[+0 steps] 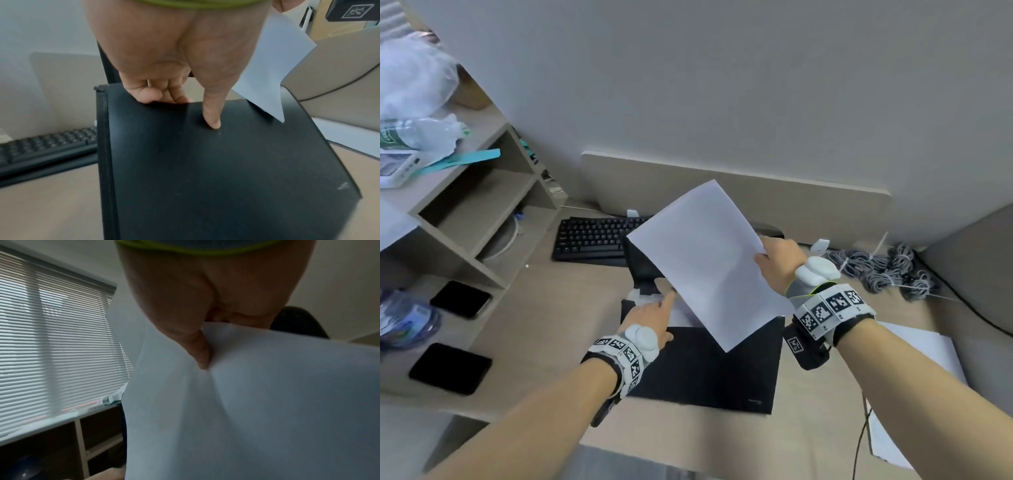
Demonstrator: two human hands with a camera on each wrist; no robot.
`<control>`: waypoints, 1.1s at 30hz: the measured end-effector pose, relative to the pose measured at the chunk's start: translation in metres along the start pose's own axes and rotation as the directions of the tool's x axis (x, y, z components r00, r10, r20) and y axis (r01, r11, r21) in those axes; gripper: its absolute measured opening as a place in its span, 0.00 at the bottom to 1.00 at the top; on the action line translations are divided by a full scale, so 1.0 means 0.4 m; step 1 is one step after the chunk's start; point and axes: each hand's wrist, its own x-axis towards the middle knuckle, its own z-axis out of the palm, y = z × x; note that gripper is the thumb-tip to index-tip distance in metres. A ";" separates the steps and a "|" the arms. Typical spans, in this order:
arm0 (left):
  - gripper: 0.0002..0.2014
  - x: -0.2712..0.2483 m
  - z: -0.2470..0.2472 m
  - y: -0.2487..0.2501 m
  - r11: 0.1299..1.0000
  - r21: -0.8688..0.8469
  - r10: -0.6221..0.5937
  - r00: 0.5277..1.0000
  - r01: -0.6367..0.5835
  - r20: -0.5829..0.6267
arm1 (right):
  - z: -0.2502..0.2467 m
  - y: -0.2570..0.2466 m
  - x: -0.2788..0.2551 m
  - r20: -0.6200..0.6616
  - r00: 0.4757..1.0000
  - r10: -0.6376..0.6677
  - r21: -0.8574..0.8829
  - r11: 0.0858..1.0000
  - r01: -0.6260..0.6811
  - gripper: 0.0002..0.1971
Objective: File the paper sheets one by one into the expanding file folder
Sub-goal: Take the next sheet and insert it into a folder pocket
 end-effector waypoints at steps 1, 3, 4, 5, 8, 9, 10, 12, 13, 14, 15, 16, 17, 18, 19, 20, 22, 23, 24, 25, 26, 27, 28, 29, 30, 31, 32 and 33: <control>0.43 0.002 -0.018 -0.002 1.000 0.012 -0.005 1.000 0.005 -0.024 | -0.023 -0.004 0.002 -0.012 1.000 -0.012 0.018 1.000 0.012 0.10; 0.47 0.000 -0.054 -0.005 0.998 0.055 -0.020 0.998 0.023 -0.057 | -0.073 -0.013 0.005 -0.052 0.998 -0.031 0.057 0.998 0.034 0.13; 0.48 -0.005 -0.070 -0.004 0.997 0.073 -0.023 0.997 0.028 -0.071 | -0.098 -0.019 0.004 -0.080 0.996 -0.038 0.072 0.996 0.043 0.12; 0.48 -0.009 -0.084 -0.003 0.996 0.081 -0.025 0.996 0.031 -0.082 | -0.120 -0.022 0.003 -0.105 0.994 -0.034 0.085 0.995 0.044 0.10; 0.49 -0.027 -0.104 0.002 0.997 0.051 -0.059 0.993 0.064 -0.098 | -0.159 -0.029 0.003 -0.148 0.988 -0.038 0.084 0.995 0.051 0.09; 0.49 -0.032 -0.103 0.004 0.996 0.022 -0.080 0.994 0.082 -0.074 | -0.161 -0.031 0.002 -0.143 0.989 -0.039 0.077 0.996 0.051 0.10; 0.49 -0.035 -0.096 0.005 0.995 -0.010 -0.098 0.994 0.098 -0.042 | -0.158 -0.031 0.001 -0.136 0.990 -0.046 0.069 0.996 0.056 0.10; 0.47 -0.043 -0.082 0.012 0.991 -0.052 -0.121 0.993 0.121 0.007 | -0.148 -0.027 -0.005 -0.124 0.991 -0.059 0.055 0.996 0.066 0.09; 0.44 -0.044 -0.077 0.014 0.991 -0.053 -0.125 0.992 0.126 0.016 | -0.145 -0.025 -0.007 -0.123 0.991 -0.060 0.053 0.996 0.067 0.09; 0.40 -0.044 -0.075 0.014 0.991 -0.050 -0.125 0.992 0.125 0.014 | -0.144 -0.022 -0.007 -0.127 0.990 -0.063 0.054 0.996 0.071 0.09; 0.35 -0.044 -0.076 0.013 0.991 -0.058 -0.122 0.992 0.122 0.004 | -0.145 -0.019 -0.007 -0.129 0.990 -0.063 0.051 0.996 0.070 0.11; 0.31 -0.047 -0.079 0.011 0.991 -0.068 -0.119 0.993 0.118 -0.009 | -0.146 -0.018 -0.008 -0.131 0.990 -0.060 0.050 0.996 0.067 0.13; 0.28 -0.048 -0.084 0.008 0.992 -0.066 -0.111 0.993 0.109 -0.027 | -0.150 -0.017 -0.009 -0.132 0.990 -0.054 0.054 0.997 0.062 0.15; 0.27 -0.049 -0.087 0.003 0.994 -0.043 -0.098 0.994 0.096 -0.050 | -0.152 -0.017 -0.008 -0.134 0.990 -0.052 0.057 0.997 0.060 0.16; 0.27 -0.051 -0.091 -0.001 0.996 -0.016 -0.085 0.994 0.084 -0.072 | -0.153 -0.017 -0.008 -0.134 0.990 -0.050 0.060 0.996 0.059 0.16; 0.26 -0.052 -0.094 -0.004 0.997 0.000 -0.079 0.993 0.080 -0.091 | -0.154 -0.017 -0.008 -0.132 0.990 -0.049 0.060 0.997 0.058 0.15; 0.25 -0.051 -0.102 -0.004 0.996 -0.009 -0.093 0.989 0.093 -0.111 | -0.152 -0.017 -0.007 -0.123 0.991 -0.043 0.064 0.997 0.051 0.12; 0.24 -0.049 -0.108 -0.003 0.994 -0.026 -0.105 0.987 0.103 -0.120 | -0.151 -0.018 -0.007 -0.121 0.992 -0.041 0.065 0.997 0.049 0.10; 0.24 -0.047 -0.113 -0.001 0.993 -0.045 -0.116 0.984 0.111 -0.132 | -0.150 -0.018 -0.007 -0.121 0.992 -0.043 0.064 0.997 0.051 0.09; 0.25 -0.044 -0.118 0.001 0.991 -0.058 -0.126 0.982 0.119 -0.143 | -0.150 -0.018 -0.006 -0.125 0.991 -0.044 0.060 0.997 0.052 0.07; 0.26 -0.040 -0.122 0.002 0.990 -0.065 -0.133 0.980 0.124 -0.148 | -0.150 -0.019 -0.006 -0.128 0.991 -0.046 0.058 0.997 0.054 0.06; 0.27 -0.037 -0.124 0.003 0.989 -0.070 -0.137 0.980 0.128 -0.145 | -0.150 -0.019 -0.006 -0.126 0.991 -0.049 0.056 0.997 0.057 0.06; 0.27 -0.035 -0.124 0.003 0.989 -0.067 -0.137 0.981 0.128 -0.139 | -0.149 -0.019 -0.005 -0.125 0.991 -0.055 0.054 0.997 0.062 0.06; 0.27 -0.032 -0.124 0.002 0.991 -0.054 -0.128 0.983 0.122 -0.134 | -0.149 -0.019 -0.005 -0.125 0.991 -0.056 0.054 0.996 0.064 0.06; 0.27 -0.031 -0.121 0.000 0.994 -0.034 -0.110 0.985 0.107 -0.135 | -0.149 -0.020 -0.007 -0.127 0.990 -0.057 0.057 0.996 0.065 0.07; 0.25 -0.028 -0.119 -0.002 0.996 -0.014 -0.088 0.986 0.087 -0.140 | -0.149 -0.022 -0.007 -0.129 0.990 -0.056 0.059 0.996 0.064 0.09; 0.23 -0.026 -0.115 -0.004 0.998 -0.014 -0.069 0.988 0.068 -0.139 | -0.148 -0.021 -0.008 -0.132 0.990 -0.054 0.060 0.996 0.062 0.10; 0.21 -0.024 -0.112 -0.007 0.997 -0.041 -0.065 0.989 0.060 -0.133 | -0.149 -0.021 -0.008 -0.132 0.990 -0.051 0.061 0.996 0.059 0.10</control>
